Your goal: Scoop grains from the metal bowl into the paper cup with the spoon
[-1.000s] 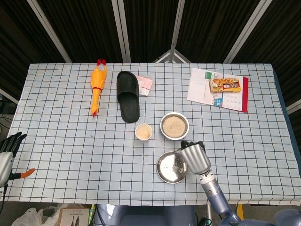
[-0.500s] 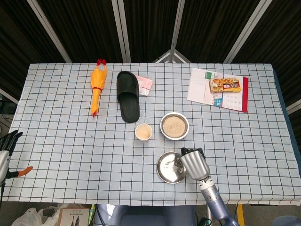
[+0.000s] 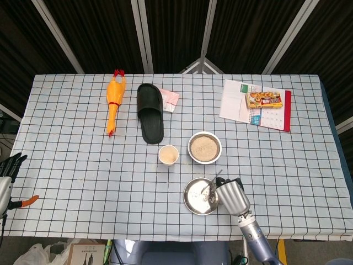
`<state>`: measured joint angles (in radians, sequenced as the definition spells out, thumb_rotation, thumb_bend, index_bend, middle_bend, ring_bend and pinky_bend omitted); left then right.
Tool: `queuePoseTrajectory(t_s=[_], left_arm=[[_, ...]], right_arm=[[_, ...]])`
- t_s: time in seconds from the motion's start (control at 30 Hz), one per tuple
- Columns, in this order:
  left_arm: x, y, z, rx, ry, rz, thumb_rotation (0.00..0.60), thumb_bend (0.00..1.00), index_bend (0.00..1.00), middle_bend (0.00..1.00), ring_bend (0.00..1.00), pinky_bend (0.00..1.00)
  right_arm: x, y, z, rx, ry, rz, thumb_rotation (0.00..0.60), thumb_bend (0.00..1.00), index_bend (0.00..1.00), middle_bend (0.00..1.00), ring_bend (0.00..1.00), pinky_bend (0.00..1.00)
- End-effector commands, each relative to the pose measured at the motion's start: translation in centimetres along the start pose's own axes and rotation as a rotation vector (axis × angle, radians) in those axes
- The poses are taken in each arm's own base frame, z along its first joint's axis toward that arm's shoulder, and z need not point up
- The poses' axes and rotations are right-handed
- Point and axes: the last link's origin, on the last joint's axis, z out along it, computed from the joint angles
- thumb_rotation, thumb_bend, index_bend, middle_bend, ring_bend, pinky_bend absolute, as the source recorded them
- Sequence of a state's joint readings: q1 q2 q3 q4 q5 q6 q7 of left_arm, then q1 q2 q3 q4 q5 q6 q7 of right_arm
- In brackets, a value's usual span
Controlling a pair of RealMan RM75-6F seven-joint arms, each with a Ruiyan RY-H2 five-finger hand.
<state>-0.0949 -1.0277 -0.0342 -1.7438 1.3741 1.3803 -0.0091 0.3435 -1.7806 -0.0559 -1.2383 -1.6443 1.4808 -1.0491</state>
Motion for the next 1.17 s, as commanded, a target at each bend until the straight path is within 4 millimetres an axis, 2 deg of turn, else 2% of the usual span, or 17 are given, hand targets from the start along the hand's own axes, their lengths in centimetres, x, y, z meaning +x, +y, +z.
queuePoseTrajectory(t_s=[0.03,0.27,0.37,0.47,0.63,0.73,0.8,0.9,0.97,1.03,1.17], left_arm=[[0.0,0.0,0.0,0.0,0.001,0.001,0.6,0.0,0.0,0.0,0.0,0.0],[0.0,0.0,0.0,-0.001,0.004,0.003,0.6,0.0,0.0,0.0,0.0,0.0],[0.0,0.0,0.0,-0.002,0.008,0.001,0.6,0.0,0.0,0.0,0.0,0.0],[0.0,-0.1,0.0,-0.004,0.011,0.003,0.6,0.0,0.0,0.0,0.0,0.0],[0.2,-0.1,0.0,-0.018,0.039,0.042,0.6,0.0,0.0,0.0,0.0,0.0],[0.1,-0.2,0.0,-0.027,0.076,0.085,0.6,0.0,0.0,0.0,0.0,0.0],[0.1,-0.2,-0.1,-0.031,0.098,0.105,0.6,0.0,0.0,0.0,0.0,0.0],[0.0,-0.2,-0.2,-0.041,0.121,0.133,0.6,0.0,0.0,0.0,0.0,0.0],[0.0,-0.3,-0.3,-0.044,0.133,0.157,0.6,0.0,0.0,0.0,0.0,0.0],[-0.1,-0.3,-0.3,-0.045,0.142,0.18,0.6,0.0,0.0,0.0,0.0,0.0],[-0.1,-0.3,-0.5,-0.051,0.164,0.21,0.6,0.0,0.0,0.0,0.0,0.0]], right_arm=[[0.0,0.0,-0.3,0.005,0.0,0.0,0.6,0.31,0.48,0.86,1.0,1.0],[0.3,0.6,-0.3,-0.01,0.023,0.007,0.6,0.3,0.43,0.86,1.0,1.0],[1.0,2.3,0.0,-0.054,0.048,0.031,0.6,0.3,0.4,0.86,0.99,1.0],[1.6,4.6,-0.2,-0.104,0.068,0.07,0.6,0.3,0.36,0.8,0.94,1.0],[2.1,10.2,-2.6,-0.236,0.071,0.199,0.6,0.3,0.28,0.68,0.8,0.96],[2.0,12.6,-4.9,-0.244,0.045,0.274,0.6,0.3,0.16,0.52,0.65,0.88],[1.8,13.7,-6.5,-0.224,0.008,0.32,0.6,0.3,0.04,0.34,0.41,0.74],[1.4,14.8,-8.1,-0.212,-0.073,0.38,0.6,0.28,0.0,0.06,0.12,0.52],[1.3,15.5,-8.8,-0.216,-0.115,0.413,0.6,0.25,0.0,0.01,0.03,0.4],[1.2,16.1,-9.2,-0.227,-0.154,0.437,0.6,0.22,0.0,0.0,0.0,0.33],[1.1,17.0,-9.4,-0.249,-0.191,0.479,0.6,0.19,0.0,0.0,0.0,0.29]])
